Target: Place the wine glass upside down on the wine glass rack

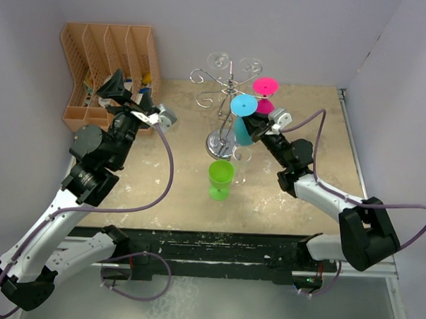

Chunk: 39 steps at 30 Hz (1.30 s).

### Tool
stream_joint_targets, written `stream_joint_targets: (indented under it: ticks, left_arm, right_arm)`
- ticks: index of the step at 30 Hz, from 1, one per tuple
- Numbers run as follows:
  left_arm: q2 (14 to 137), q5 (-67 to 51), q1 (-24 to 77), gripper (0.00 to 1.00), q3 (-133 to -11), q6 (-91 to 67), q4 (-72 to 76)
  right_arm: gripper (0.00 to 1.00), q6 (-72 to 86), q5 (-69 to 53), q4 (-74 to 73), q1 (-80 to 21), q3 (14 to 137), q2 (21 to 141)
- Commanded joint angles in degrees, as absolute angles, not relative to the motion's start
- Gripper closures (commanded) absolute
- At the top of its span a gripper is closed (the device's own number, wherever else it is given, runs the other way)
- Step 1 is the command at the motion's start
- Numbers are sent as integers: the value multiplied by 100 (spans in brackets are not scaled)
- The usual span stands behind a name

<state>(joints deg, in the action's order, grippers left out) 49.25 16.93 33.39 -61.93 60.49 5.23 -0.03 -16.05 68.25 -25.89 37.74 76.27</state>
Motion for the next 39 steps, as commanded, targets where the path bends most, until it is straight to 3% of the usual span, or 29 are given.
stream_joint_targets:
  ticks: [1, 17, 23, 32, 39]
  left_arm:
    - [4825, 1679, 3295, 12, -6165, 5942, 732]
    - [4790, 1679, 3274, 12, -6153, 5909, 671]
    - [4777, 1670, 3270, 12, -6170, 5842, 608]
    - [4783, 1661, 3258, 12, -6197, 5819, 571]
    - [4772, 1652, 3252, 12, -6210, 5775, 532]
  right_arm:
    - [100, -246, -1562, 7792, -2575, 3687, 7690]
    - [94, -30, -1757, 7809, -2575, 3498, 7783]
    - [86, -108, -1723, 8059, -2575, 3343, 7813]
    - [53, -21, -1618, 8045, -2575, 3275, 7706]
    - [52, -38, -1564, 7965, -2575, 3165, 7511]
